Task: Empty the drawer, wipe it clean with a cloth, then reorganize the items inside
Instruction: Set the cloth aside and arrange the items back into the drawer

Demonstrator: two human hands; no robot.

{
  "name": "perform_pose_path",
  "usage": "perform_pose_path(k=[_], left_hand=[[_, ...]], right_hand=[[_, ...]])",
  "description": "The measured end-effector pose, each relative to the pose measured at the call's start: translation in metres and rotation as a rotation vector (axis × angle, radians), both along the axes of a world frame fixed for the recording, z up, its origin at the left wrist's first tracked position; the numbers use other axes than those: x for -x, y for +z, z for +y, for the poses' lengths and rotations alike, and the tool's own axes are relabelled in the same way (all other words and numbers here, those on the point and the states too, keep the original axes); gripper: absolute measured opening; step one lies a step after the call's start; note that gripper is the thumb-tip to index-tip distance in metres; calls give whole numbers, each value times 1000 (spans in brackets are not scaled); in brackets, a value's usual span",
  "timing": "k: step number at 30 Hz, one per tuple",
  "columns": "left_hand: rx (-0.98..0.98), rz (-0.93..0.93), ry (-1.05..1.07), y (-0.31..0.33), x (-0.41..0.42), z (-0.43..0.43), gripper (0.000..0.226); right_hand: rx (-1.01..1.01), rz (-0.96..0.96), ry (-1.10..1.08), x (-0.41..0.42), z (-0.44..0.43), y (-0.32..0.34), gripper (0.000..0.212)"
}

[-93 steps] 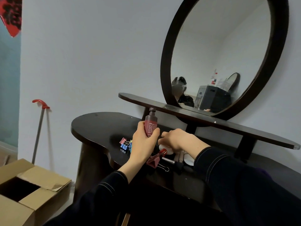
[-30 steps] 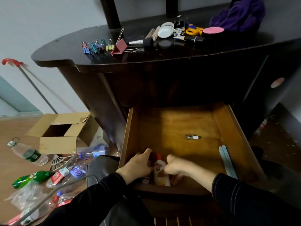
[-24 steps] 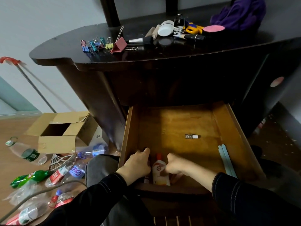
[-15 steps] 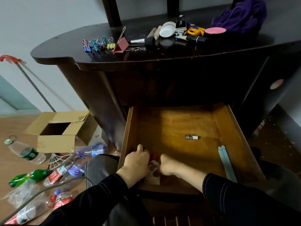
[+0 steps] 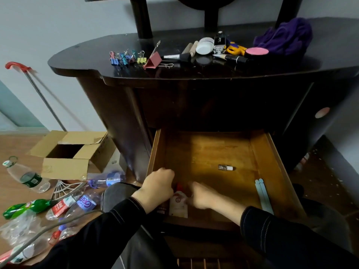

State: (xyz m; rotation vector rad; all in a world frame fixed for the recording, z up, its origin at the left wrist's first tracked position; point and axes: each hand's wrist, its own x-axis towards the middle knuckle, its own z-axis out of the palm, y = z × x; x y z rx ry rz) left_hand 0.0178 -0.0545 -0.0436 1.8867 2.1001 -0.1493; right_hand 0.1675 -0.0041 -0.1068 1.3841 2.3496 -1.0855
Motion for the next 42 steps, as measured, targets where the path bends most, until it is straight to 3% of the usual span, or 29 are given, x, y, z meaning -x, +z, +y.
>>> perform_pose_path(k=[2,4,6,9,14,17,21,25,27,30,34,37,42], left_hand=[[-114,-78,40,20,4,3,24],[-281,-169,89,44,4,8,22],[-500,-272,106,69,-1,14,15],[-897,-387,93,110,-13,24,8],[-1418,-266,-5,167,-16,54,6],[-1411,-218,-79,185,-13,83,13],[-1338,-192,-81,170,-9,108,18],[-1431,-114,2,150,-10,119,28],[-1474,-121,18,149,-12,122,28],[-1503,-109,45,147,-16,124,27],[-1502,-106,68,145,-19,126,27],[-1488,-94,74,144,-19,125,27],[-1486,-89,73,144,-19,125,26]], right_hand=[[-65,77,-54,-11,5,23,54],[-198,198,-117,-24,13,55,35],[-404,321,-169,-35,22,95,21],[-653,528,-167,-46,33,164,15],[-975,698,-137,-45,54,253,12],[-1028,633,-178,-32,89,285,18],[-1057,229,-168,-11,150,307,30],[-1098,-109,-29,5,200,312,51],[-1023,-247,34,12,217,314,61],[-858,-279,41,20,232,317,66],[-896,-339,124,23,236,328,55],[-1027,-376,249,21,229,327,37],[-1430,-212,359,12,223,327,18]])
